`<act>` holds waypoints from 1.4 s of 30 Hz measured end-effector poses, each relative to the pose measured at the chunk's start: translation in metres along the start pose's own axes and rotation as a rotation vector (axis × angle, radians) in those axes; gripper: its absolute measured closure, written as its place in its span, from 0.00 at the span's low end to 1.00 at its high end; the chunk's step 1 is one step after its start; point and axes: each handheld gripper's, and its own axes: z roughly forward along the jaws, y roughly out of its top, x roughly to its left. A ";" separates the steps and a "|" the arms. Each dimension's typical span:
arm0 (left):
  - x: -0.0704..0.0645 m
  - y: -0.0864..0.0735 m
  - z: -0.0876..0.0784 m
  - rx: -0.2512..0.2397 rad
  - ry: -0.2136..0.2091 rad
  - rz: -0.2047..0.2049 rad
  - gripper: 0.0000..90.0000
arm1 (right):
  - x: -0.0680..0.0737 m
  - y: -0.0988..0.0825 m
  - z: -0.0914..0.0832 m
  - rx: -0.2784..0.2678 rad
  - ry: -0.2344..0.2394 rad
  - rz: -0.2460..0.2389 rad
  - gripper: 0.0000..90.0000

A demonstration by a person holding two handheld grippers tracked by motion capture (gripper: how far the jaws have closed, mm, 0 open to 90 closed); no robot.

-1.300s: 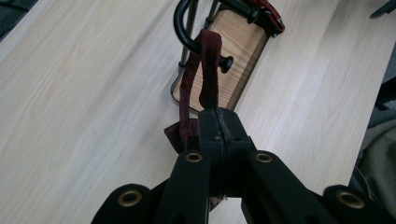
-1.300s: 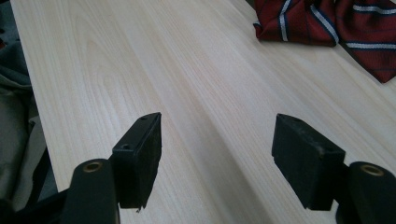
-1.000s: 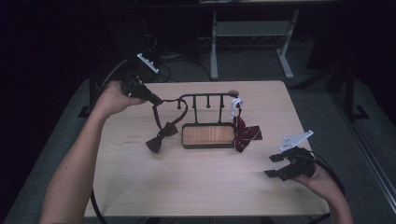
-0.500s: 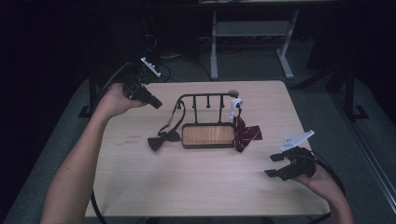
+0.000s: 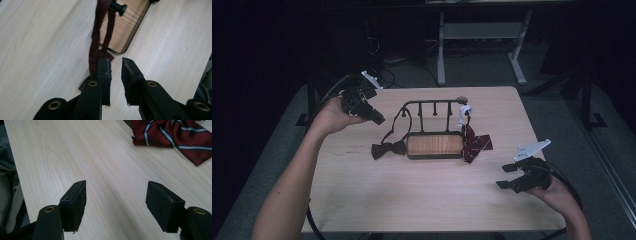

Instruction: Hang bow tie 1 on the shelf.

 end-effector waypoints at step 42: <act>-0.034 -0.052 0.012 -0.028 -0.022 0.032 0.74 | -0.001 -0.002 -0.003 0.007 -0.017 0.030 0.36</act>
